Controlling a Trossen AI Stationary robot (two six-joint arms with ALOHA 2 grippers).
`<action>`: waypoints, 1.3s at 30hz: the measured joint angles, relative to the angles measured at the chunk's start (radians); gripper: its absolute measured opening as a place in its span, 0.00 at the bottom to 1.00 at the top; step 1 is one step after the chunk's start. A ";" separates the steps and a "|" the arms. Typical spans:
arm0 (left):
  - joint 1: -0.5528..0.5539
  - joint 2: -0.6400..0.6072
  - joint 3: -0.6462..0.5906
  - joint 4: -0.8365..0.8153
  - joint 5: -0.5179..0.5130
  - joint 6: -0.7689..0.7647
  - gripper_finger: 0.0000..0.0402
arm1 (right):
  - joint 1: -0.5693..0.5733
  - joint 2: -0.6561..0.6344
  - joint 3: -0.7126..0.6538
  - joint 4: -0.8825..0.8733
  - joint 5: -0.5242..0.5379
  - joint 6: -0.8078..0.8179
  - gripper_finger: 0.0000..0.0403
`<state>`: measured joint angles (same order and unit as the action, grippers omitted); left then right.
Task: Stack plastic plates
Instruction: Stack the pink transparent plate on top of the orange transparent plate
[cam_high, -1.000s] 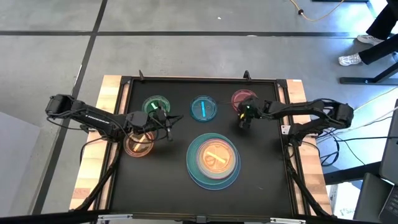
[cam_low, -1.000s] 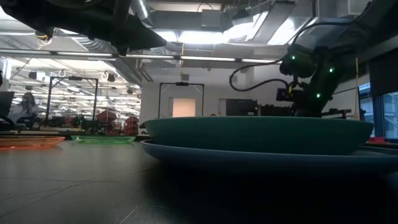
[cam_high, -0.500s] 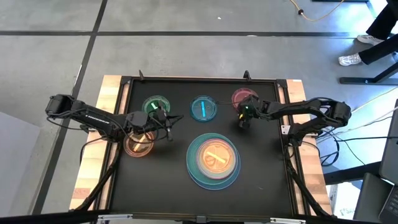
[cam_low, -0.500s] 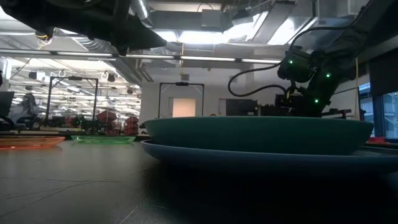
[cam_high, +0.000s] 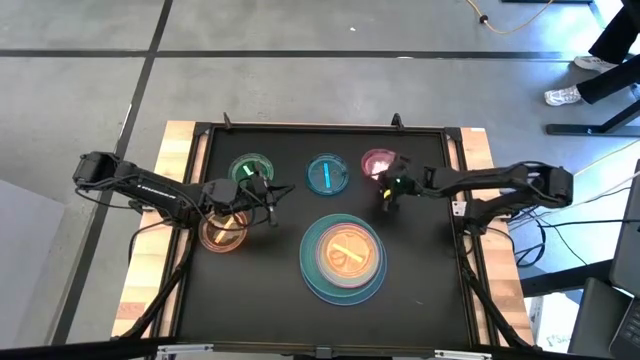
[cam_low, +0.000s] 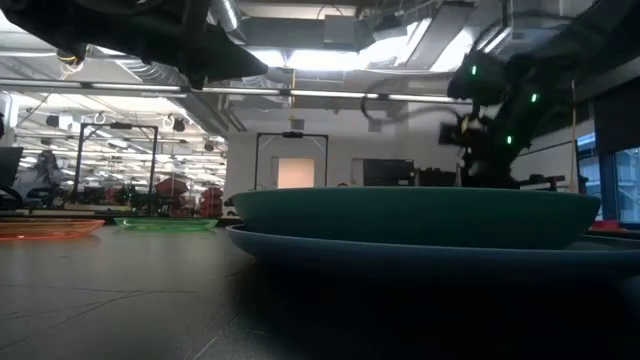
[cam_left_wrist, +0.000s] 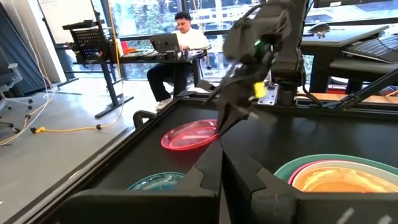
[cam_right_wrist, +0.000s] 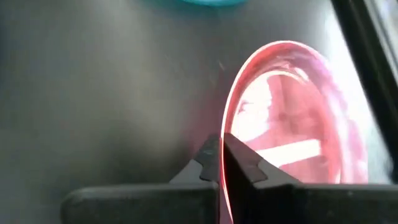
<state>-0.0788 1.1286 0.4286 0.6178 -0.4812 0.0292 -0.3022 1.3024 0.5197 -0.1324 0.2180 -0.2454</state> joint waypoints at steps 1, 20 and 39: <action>0.000 0.000 0.000 0.000 0.000 0.000 0.00 | 0.030 -0.016 0.012 -0.015 0.002 0.006 0.01; 0.000 0.000 0.000 0.000 0.000 0.000 0.00 | 0.637 -0.074 0.154 0.046 -0.129 0.182 0.00; 0.000 0.000 -0.001 0.004 0.000 0.000 0.00 | 0.760 0.116 0.154 0.202 -0.187 0.267 0.04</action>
<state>-0.0788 1.1282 0.4274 0.6216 -0.4808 0.0288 0.4580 1.4184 0.6739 0.0692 0.0310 0.0214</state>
